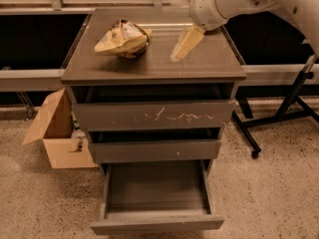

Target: Place brown chip bag into bottom drawer

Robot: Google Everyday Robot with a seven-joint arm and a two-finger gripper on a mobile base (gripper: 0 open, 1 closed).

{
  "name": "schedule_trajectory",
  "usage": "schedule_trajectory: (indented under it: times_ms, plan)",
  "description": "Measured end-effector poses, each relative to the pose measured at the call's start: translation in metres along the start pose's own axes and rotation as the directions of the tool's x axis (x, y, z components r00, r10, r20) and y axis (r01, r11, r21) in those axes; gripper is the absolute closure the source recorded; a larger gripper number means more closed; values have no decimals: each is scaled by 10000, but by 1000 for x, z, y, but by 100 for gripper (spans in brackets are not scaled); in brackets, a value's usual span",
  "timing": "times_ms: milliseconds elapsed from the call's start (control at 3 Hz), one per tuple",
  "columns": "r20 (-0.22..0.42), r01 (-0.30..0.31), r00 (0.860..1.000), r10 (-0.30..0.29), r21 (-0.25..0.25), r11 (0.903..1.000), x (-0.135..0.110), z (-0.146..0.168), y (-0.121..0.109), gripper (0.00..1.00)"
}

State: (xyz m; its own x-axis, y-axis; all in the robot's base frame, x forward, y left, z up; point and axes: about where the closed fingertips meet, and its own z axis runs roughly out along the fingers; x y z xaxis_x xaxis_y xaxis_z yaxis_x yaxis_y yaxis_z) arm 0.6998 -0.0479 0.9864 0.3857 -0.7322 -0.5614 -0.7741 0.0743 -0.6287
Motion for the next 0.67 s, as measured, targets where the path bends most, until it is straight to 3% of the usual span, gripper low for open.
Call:
schedule_trajectory:
  times_ms: [333, 667]
  plan:
    - [831, 378, 9960, -343, -408, 9985, 7, 53, -3, 0]
    - [1300, 589, 9902, -504, -625, 9963, 9, 85, -4, 0]
